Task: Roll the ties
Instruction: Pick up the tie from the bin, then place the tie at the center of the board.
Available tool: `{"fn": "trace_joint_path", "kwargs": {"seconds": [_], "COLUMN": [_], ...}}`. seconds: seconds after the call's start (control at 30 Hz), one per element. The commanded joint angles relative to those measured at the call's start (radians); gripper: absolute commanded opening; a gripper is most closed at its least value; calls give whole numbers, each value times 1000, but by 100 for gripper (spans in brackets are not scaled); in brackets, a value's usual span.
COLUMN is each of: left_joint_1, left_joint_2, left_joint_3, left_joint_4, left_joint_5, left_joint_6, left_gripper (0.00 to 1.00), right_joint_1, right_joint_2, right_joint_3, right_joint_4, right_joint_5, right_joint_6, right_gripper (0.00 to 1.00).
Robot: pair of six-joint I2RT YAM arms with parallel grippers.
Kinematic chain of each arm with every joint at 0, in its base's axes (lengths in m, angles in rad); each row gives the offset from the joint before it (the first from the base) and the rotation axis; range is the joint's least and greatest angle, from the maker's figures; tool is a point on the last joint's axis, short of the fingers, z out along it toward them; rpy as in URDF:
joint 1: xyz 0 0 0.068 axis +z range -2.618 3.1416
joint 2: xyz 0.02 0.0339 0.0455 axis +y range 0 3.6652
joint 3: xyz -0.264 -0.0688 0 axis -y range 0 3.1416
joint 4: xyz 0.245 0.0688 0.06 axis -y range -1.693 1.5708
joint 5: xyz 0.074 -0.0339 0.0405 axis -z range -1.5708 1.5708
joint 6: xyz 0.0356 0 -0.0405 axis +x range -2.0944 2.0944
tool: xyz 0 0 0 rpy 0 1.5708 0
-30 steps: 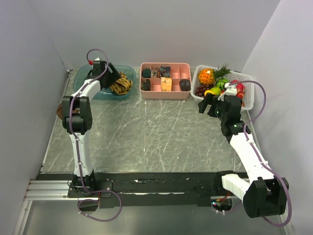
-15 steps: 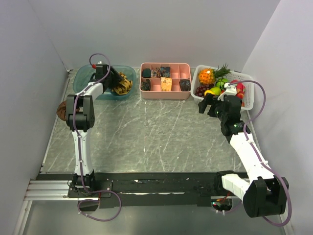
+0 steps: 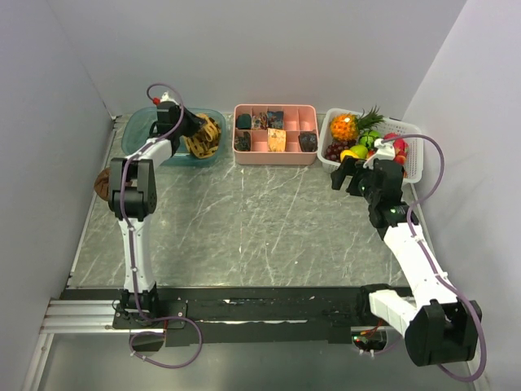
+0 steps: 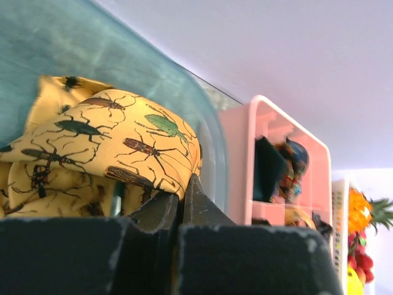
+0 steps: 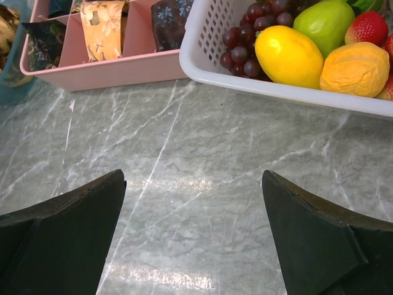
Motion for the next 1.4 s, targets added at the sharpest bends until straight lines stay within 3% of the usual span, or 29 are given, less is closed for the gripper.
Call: {"fn": "trace_joint_path", "kwargs": {"seconds": [0.0,0.27,0.57,0.7,0.83,1.0,1.17,1.37], "left_joint_1": [-51,-280,-515,-530,-530,-513,-460,-381], "left_joint_2": [-246,-493,-604,-694,-768,-826,-773,-707], "left_joint_3": [-39,-141,-81,-151,-269,-646,-971,-1047], "left_joint_4": [64,-9,-40,24,-11,67,206,212], "left_joint_5": [8,-12,105,123,-7,-136,-138,-82], "left_joint_6": [102,272,285,227,219,51,-85,-96], "left_gripper": [1,1,1,1,1,1,1,2], "right_joint_1": [5,5,5,4,5,4,5,20], "right_joint_2": [-61,-167,-303,-348,-388,-380,-351,-316], "right_joint_3": [62,94,110,119,117,90,33,-82], "right_joint_4": [-8,-78,-137,-161,-170,-167,-161,-111], "right_joint_5": [6,-2,13,33,43,17,-51,-160], "right_joint_6": [1,9,32,33,35,44,62,99], "right_gripper": [99,99,99,99,99,99,99,99]}}
